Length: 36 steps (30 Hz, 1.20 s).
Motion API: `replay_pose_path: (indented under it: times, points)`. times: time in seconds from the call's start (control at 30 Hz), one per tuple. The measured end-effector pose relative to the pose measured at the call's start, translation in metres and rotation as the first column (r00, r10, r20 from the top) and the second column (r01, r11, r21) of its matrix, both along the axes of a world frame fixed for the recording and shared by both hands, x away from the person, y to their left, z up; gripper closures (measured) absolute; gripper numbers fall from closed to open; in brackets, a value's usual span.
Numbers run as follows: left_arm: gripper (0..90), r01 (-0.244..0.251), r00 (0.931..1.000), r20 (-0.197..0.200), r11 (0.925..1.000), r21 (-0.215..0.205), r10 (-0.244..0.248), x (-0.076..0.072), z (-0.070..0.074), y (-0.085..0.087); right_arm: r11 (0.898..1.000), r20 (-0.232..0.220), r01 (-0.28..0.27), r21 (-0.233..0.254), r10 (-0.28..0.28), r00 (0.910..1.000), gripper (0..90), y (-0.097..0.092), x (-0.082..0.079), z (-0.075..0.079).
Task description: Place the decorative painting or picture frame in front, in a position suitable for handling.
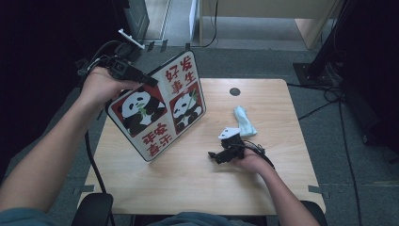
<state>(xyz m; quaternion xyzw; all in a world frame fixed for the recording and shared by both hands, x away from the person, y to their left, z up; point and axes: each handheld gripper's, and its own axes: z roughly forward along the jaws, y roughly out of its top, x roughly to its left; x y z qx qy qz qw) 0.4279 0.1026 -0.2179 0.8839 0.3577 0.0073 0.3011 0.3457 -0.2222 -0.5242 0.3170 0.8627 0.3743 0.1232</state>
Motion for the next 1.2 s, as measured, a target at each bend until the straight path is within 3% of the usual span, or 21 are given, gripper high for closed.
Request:
replay_pose_path:
  times: [0.17, 0.3, 0.37, 0.5, 0.97, 1.2]
  points:
    - [80.2, 0.032, 0.999, 0.031, 0.9995, -0.004, -0.032, -0.016, -0.002, -0.017, 1.0, 0.002, -0.019, 0.001, 0.019, 0.9998, 5.7, -0.005, -0.001, 0.0]
    - [80.1, 0.058, 0.9982, 0.016, 0.9983, 0.007, -0.058, -0.02, -0.004, -0.027, 1.0, 0.001, -0.025, -0.002, 0.025, 0.9997, 5.7, -0.01, -0.003, 0.0]
    - [80.2, 0.08, 0.9967, -0.015, 0.9966, 0.018, -0.08, -0.022, -0.007, -0.035, 1.0, 0.001, -0.028, -0.002, 0.028, 0.9996, 5.7, -0.014, -0.004, 0.0]
    - [80.1, 0.099, 0.9949, -0.021, 0.995, 0.016, -0.098, -0.024, -0.014, -0.04, 0.999, 0.004, -0.032, -0.003, 0.032, 0.9995, 5.7, -0.018, -0.006, 0.0]
    - [79.9, 0.059, 0.9964, -0.062, 0.9982, 0.011, -0.058, -0.011, -0.019, -0.034, 1.0, 0.003, -0.029, -0.004, 0.029, 0.9996, 5.7, -0.018, -0.007, 0.0]
    - [79.5, 0.012, 0.9967, -0.08, 0.9999, 0.011, -0.011, -0.004, -0.023, -0.025, 1.0, 0.002, -0.029, -0.004, 0.029, 0.9996, 5.7, -0.018, -0.007, 0.0]
